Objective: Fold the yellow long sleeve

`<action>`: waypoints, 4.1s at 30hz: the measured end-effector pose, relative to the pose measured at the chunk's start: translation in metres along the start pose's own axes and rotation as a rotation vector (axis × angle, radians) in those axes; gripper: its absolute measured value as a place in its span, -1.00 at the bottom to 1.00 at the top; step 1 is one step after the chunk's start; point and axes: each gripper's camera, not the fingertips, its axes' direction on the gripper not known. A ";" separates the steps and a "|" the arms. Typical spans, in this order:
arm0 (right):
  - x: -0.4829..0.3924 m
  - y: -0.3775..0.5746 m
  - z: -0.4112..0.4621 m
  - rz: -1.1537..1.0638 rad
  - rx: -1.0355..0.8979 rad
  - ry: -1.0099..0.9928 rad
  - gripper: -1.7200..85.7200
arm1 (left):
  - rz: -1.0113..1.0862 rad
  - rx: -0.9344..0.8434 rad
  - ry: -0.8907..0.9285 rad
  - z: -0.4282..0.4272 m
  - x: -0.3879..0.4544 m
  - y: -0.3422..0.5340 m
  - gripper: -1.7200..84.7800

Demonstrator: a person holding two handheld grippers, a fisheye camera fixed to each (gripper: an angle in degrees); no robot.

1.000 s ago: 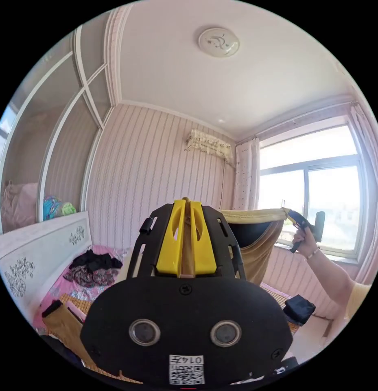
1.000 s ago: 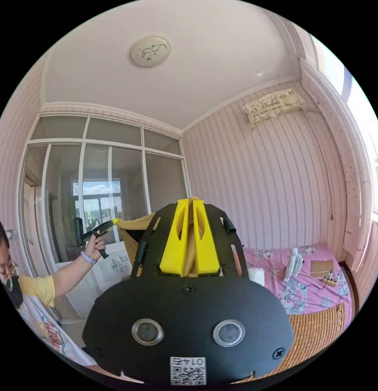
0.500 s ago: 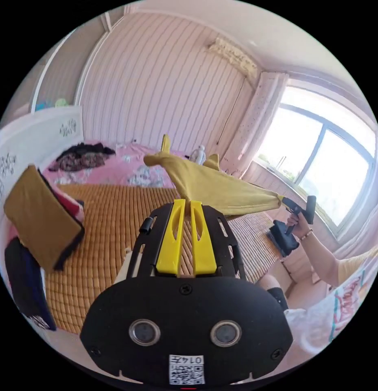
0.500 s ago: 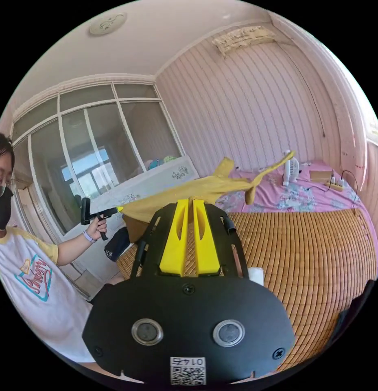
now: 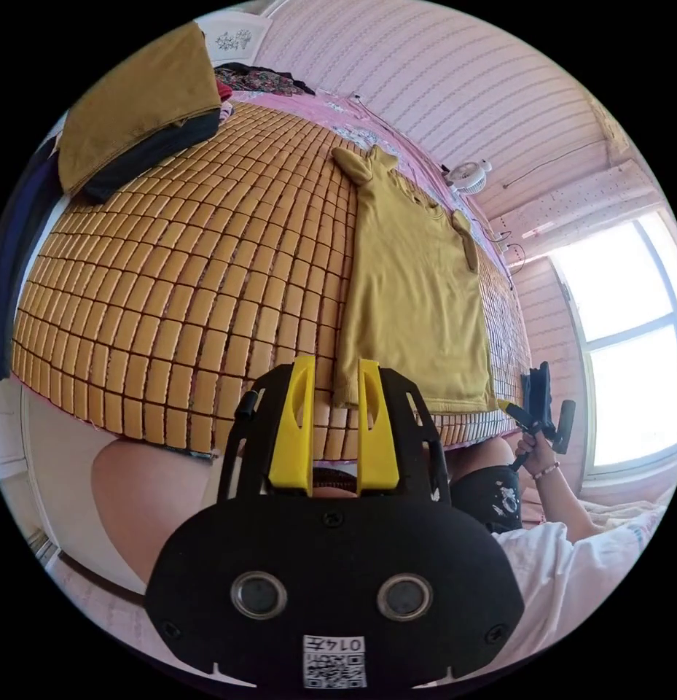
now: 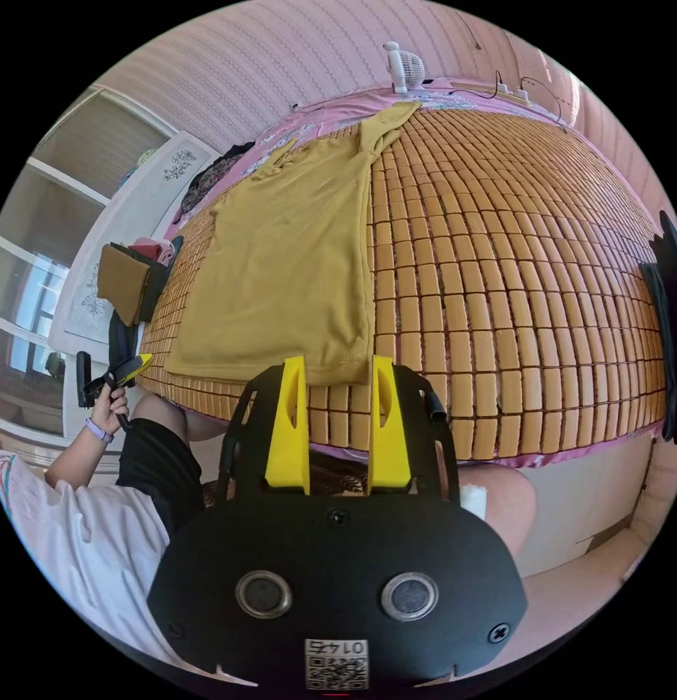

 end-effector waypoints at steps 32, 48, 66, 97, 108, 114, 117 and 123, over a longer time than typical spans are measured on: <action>0.005 -0.120 -0.036 -0.148 0.104 0.039 -0.77 | 0.419 -0.075 -0.059 0.041 0.077 -0.130 -0.86; 0.040 -0.382 0.095 0.089 0.081 0.166 -0.84 | 0.522 -0.034 -0.092 0.195 0.124 -0.212 -0.98; 0.081 -0.051 -0.035 0.264 0.237 0.162 -0.82 | 0.603 -0.036 0.105 0.198 0.186 -0.223 -0.98; 0.139 -0.091 -0.032 0.396 0.269 0.619 -0.97 | 0.661 -0.220 -0.008 0.362 0.343 -0.319 -0.98; 0.061 -0.033 -0.076 0.370 0.334 0.381 -0.95 | 0.673 -0.080 0.071 0.169 0.166 -0.205 -0.98; -0.037 -0.048 -0.039 0.127 0.210 0.311 -0.88 | 0.403 -0.130 -0.082 0.100 0.050 -0.102 -0.97; -0.102 -0.096 -0.005 -0.103 0.143 0.219 -0.85 | 0.349 -0.091 -0.106 0.093 0.032 -0.065 -0.95; -0.275 -0.208 0.063 -0.590 0.064 0.103 -0.80 | 0.337 -0.087 -0.163 0.110 0.017 -0.041 -0.88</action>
